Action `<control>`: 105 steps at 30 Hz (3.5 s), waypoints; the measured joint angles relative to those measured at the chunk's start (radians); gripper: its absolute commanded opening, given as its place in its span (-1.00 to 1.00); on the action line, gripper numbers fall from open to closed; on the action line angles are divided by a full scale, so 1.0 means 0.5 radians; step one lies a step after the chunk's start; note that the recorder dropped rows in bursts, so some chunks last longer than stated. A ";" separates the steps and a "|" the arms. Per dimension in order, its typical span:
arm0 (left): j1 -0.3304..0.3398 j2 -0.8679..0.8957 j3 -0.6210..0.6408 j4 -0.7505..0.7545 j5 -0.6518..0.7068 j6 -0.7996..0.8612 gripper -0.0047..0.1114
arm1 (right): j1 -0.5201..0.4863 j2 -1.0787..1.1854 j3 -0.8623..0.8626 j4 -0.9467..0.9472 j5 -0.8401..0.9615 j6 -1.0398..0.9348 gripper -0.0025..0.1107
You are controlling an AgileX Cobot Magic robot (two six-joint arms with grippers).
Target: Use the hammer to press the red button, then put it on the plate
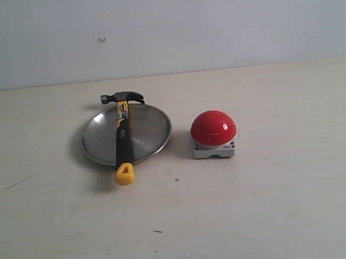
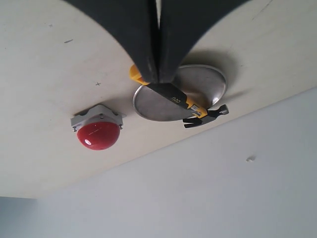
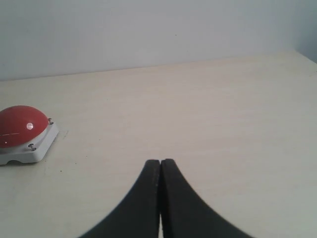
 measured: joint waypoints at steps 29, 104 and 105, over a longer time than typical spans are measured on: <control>0.000 0.000 0.001 2.460 -0.041 -3.031 -0.92 | 0.000 0.000 0.000 0.000 0.000 0.000 -0.96; 0.000 0.000 0.005 2.674 -0.087 -3.115 -0.92 | 0.000 0.000 0.000 0.000 0.000 0.000 -0.96; 0.000 0.000 0.005 2.674 -0.087 -3.115 -0.92 | 0.000 0.000 0.000 0.000 0.000 0.000 -0.96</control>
